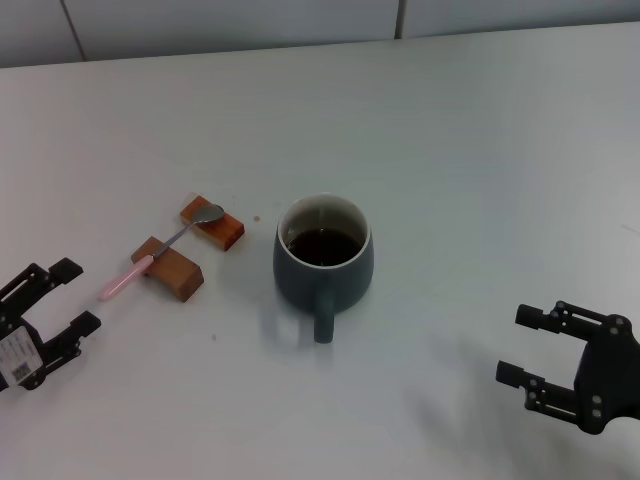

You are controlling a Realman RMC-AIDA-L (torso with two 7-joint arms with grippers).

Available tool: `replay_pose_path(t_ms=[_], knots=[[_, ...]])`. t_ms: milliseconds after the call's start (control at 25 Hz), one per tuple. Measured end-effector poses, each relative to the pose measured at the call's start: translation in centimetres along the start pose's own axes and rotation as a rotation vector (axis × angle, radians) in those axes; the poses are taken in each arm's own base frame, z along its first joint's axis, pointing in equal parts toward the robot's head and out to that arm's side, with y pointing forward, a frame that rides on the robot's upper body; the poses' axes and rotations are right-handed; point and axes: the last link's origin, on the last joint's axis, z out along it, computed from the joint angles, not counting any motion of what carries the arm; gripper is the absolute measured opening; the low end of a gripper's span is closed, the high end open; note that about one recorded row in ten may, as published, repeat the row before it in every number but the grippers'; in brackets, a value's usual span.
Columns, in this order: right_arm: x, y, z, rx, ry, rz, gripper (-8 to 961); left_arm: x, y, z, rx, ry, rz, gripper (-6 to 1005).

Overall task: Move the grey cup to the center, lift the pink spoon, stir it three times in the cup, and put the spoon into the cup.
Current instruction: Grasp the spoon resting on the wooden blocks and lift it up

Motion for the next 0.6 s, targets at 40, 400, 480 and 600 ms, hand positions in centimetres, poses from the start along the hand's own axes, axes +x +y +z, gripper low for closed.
replay_pose_path(t_ms=[40, 400, 480, 600], knots=[[0.0, 0.0, 0.0, 0.000, 0.000, 0.000, 680, 0.0, 0.0, 0.2, 0.000, -0.002, 0.000, 798], [0.0, 0.0, 0.1, 0.000, -0.003, 0.011, 680, 0.3, 0.0, 1.1, 0.022, -0.001, 0.004, 780], [-0.1, 0.0, 0.1, -0.001, -0.004, 0.011, 680, 0.2, -0.2, 1.4, 0.025, -0.003, 0.002, 776], [-0.1, 0.0, 0.1, -0.001, -0.004, 0.012, 680, 0.2, -0.2, 1.8, 0.026, -0.007, 0.002, 771]])
